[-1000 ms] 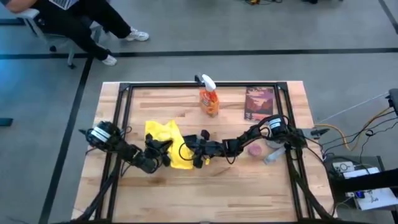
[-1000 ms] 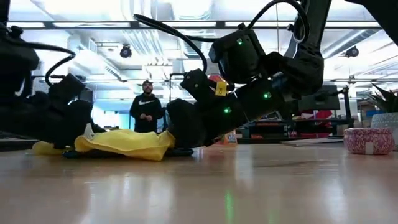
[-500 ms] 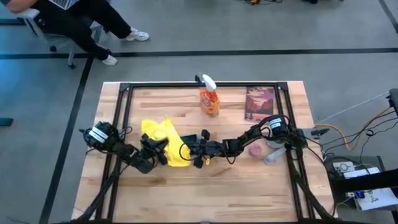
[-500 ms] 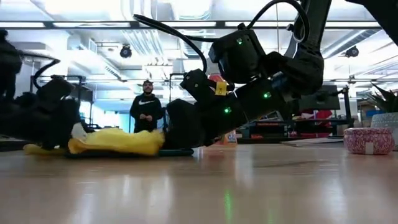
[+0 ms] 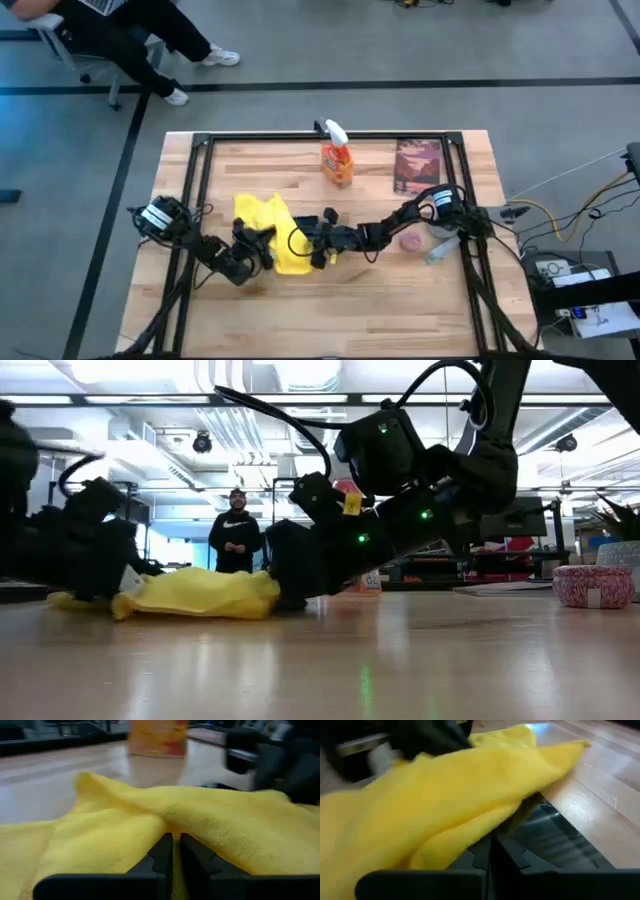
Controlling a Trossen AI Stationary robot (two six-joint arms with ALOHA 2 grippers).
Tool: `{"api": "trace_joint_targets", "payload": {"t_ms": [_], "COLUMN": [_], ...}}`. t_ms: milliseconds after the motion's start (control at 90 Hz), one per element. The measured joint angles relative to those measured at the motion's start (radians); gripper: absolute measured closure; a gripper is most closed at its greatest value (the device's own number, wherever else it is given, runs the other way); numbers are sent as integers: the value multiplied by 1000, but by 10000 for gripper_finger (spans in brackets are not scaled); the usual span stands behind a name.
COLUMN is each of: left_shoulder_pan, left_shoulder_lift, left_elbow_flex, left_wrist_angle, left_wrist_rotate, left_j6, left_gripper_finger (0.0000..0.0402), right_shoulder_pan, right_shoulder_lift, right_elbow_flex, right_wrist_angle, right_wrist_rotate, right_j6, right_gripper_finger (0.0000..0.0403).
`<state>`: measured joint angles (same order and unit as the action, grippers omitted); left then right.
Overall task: Apply microfiber cloth
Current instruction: Wipe the front and back of the tablet with the yellow microfiber cloth
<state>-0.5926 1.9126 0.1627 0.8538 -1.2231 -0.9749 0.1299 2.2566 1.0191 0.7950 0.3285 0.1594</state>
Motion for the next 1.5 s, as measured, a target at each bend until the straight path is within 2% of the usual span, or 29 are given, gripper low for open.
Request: {"api": "trace_joint_targets", "payload": {"t_ms": [167, 322, 556, 778, 900, 1078, 1178, 1322, 1433, 1500], "left_shoulder_pan": [39, 35, 13, 25, 71, 204, 309, 472, 602, 679], "left_shoulder_lift": [-4, -14, -32, -19, -16, -18, -21, -39, -67, -79], "left_elbow_flex": [-110, -132, -34, 79, 92, 84, 82, 77, 78, 78], "left_wrist_angle": [-24, -18, 112, 110, 85, 89, 145, 284, 302, 301], "left_wrist_rotate": [-40, -43, 44, 123, 128, 146, 245, 522, 721, 802], "left_j6": [-128, -169, 43, 253, 272, 339, 453, 664, 724, 739], "left_gripper_finger": [382, 382, 381, 381, 381, 381, 381, 381, 381, 381], "right_shoulder_pan": [-1, 0, 0, 0, 0, -1, -1, 0, 1, 0], "right_shoulder_lift": [0, 0, 0, 0, 0, 0, 0, 0, 0, 0], "right_elbow_flex": [-2, -2, -3, -3, -3, -2, -2, -3, -2, -2], "right_wrist_angle": [-1, -1, -6, -5, -3, 0, -1, -1, 0, 0], "right_wrist_rotate": [6, 7, 9, 10, 11, 16, 20, 12, 4, 5], "right_j6": [-1, -1, -3, -3, -3, -3, -3, -3, -3, -3], "right_gripper_finger": [403, 403, 403, 403, 403, 403, 403, 403, 403, 403]}}
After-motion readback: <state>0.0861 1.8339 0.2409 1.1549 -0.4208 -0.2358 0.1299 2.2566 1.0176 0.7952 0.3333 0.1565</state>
